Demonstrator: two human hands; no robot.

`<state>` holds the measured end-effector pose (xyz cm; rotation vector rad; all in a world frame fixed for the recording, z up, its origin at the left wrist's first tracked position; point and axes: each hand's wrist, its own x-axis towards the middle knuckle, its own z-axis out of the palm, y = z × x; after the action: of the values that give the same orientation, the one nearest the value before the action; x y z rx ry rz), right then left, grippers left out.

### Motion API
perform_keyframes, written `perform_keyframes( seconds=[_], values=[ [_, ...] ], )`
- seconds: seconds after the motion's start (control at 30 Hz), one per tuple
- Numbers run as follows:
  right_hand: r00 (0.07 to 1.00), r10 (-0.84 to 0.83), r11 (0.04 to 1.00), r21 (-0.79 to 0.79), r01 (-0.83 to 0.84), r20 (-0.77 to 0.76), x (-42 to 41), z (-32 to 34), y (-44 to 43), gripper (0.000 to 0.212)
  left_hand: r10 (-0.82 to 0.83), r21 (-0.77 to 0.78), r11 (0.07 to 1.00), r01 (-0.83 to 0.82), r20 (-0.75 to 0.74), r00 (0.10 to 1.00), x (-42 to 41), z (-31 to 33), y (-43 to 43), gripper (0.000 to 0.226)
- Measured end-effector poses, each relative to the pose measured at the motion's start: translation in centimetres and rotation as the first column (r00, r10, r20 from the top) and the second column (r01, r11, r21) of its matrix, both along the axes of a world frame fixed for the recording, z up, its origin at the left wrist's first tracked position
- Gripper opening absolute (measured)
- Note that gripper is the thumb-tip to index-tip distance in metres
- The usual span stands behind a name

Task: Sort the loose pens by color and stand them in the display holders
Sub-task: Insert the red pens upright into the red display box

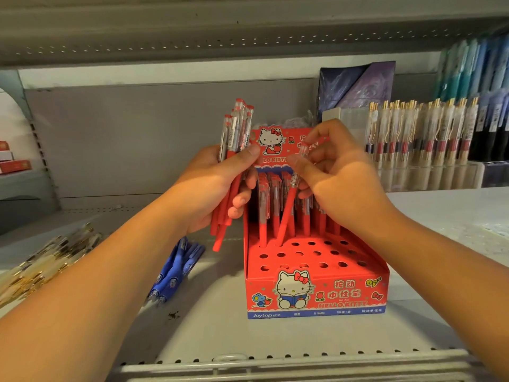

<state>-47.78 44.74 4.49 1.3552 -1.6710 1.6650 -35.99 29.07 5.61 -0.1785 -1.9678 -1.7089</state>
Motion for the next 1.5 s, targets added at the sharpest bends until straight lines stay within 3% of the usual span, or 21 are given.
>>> perform_keyframes(
  seconds=[0.2,0.4,0.63,0.8,0.93,1.1,1.23,1.5],
  values=[
    [1.0,0.0,0.998,0.07,0.002,-0.028,-0.1,-0.4,-0.3,0.029,-0.045,0.019,0.999,0.045,0.021,0.999,0.1,0.1,0.4,0.033],
    [0.992,0.12,0.978,0.167,-0.125,0.04,-0.1,-0.6,-0.4,0.021,-0.068,-0.007,0.998,0.069,0.045,0.997,0.4,0.3,0.6,0.034],
    [0.994,0.088,0.961,0.268,-0.069,-0.06,-0.3,-0.6,-0.1,0.02,0.021,-0.078,0.997,-0.016,0.062,0.998,0.4,0.2,0.7,0.04],
    [0.987,0.069,0.919,0.395,-0.006,-0.147,0.0,-0.7,0.1,0.013,0.027,-0.1,0.995,-0.024,0.031,0.999,0.6,0.2,1.0,0.03],
    [0.985,0.054,0.946,0.325,0.002,-0.165,0.4,-0.6,0.2,0.009,-0.013,-0.11,0.994,0.022,0.079,0.997,0.8,0.3,1.5,0.032],
    [0.971,0.234,0.961,0.141,-0.238,0.045,1.5,0.0,0.2,0.03,-0.086,-0.103,0.99,0.098,0.11,0.99,0.8,0.3,1.6,0.031],
    [0.935,0.335,0.926,0.139,-0.35,0.119,1.9,0.2,0.3,0.028,-0.122,-0.088,0.987,0.131,0.104,0.987,0.8,0.2,1.5,0.025],
    [0.887,0.379,0.91,0.065,-0.409,0.262,2.0,0.4,0.3,0.022,-0.164,-0.153,0.971,0.184,0.135,0.977,0.9,0.2,1.4,0.032]
  ],
)
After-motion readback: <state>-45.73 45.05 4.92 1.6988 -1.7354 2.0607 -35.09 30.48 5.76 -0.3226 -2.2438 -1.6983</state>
